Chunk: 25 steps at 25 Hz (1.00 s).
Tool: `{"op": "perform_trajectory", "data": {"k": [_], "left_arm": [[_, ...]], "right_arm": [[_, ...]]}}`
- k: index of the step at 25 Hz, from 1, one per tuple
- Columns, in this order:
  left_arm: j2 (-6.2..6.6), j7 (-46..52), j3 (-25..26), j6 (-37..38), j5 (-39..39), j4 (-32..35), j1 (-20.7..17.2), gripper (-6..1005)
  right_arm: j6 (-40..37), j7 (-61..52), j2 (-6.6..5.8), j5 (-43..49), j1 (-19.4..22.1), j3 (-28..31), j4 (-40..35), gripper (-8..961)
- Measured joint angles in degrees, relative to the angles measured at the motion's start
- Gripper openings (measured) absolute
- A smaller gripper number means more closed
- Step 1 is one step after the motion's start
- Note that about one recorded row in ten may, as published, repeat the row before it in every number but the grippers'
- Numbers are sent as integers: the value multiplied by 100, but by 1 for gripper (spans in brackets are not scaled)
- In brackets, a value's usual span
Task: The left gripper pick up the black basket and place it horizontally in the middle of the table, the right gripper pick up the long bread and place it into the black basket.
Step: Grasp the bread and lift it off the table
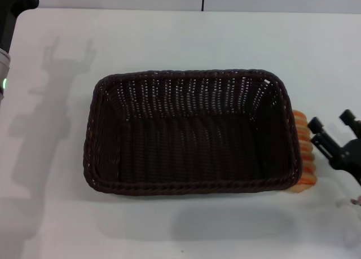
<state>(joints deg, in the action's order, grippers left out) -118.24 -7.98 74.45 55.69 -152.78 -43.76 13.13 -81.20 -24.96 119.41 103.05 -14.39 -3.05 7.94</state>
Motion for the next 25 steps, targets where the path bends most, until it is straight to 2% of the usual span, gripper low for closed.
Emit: {"op": "perform_trajectory", "data": {"k": [10,16,19,23,25], "left_arm": [[3,-69,-27,-23,-9,137,144,801],[7,-88,-38,-23,-11,145,155,801],[12,-91,-38,-21,-19,153,168,801],[12,-102,-36,3,-25,163,172,801],[12,-102,-36,3,-25,163,172,801]], "right_arm": [[930,0,-4,246,-399,-18,221,805],[1106,-52,-11,246,-445,-19,255,804],[968,-50,-14,203,-287,103,335,804],[270,-11,-11,172,92,576,341,803],[-6,-10,-15,171,238,779,319,715]]}}
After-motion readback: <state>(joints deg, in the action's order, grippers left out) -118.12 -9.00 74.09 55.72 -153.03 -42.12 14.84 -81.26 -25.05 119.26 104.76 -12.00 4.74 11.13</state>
